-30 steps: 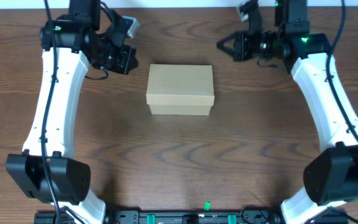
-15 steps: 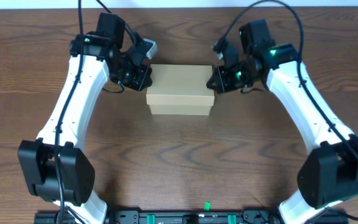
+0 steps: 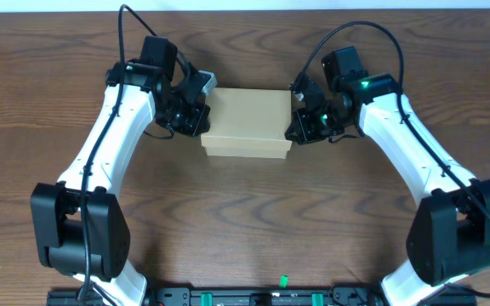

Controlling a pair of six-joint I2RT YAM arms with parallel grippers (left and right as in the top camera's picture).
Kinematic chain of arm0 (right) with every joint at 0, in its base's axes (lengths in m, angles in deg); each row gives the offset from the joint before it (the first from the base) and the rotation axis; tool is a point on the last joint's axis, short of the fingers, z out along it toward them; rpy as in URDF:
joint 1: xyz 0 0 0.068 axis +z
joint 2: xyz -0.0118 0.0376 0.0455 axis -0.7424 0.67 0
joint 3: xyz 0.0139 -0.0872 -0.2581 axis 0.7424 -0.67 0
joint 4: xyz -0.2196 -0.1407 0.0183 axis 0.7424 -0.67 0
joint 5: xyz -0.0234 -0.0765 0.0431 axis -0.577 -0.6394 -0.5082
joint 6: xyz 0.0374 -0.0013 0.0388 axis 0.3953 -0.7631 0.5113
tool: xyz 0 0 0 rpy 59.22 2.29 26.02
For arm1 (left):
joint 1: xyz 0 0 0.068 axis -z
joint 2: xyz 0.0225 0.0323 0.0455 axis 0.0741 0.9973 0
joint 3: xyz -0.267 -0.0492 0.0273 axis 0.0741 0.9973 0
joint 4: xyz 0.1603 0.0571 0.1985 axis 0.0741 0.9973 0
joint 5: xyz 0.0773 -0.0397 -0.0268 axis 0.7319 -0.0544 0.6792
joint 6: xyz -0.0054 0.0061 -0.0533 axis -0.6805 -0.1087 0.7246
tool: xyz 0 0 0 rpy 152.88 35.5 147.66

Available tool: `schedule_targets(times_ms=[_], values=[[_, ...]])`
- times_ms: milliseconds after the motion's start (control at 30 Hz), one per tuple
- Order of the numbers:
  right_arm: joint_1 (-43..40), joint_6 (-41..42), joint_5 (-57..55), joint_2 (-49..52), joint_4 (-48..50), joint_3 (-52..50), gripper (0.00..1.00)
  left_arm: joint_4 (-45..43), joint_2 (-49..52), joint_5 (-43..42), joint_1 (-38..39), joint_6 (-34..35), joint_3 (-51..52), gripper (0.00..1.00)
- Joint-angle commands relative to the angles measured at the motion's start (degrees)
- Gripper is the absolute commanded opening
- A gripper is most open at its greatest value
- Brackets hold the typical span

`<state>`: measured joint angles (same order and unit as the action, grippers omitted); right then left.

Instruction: Pack container

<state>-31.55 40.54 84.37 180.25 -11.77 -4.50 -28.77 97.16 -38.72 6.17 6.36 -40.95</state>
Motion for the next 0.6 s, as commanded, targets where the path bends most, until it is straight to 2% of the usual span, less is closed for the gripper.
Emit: schedule_targets(times_ms=[0,300,567], values=[[0.63,-1.51,-2.91,-0.76,-0.13,-0.83,0.01,-0.09,0.42,0.13,0.17,0.48,1.6,0.06],[0.66,-1.51,-5.14,-0.76,0.15,-0.9,0.01,-4.57,0.42,0.15,0.17,2.84,7.13,0.06],[1.66,-1.51,-5.51,-0.76,2.89,-3.39,0.02,-5.01,0.42,0.22,0.17,2.82,7.28,0.06]])
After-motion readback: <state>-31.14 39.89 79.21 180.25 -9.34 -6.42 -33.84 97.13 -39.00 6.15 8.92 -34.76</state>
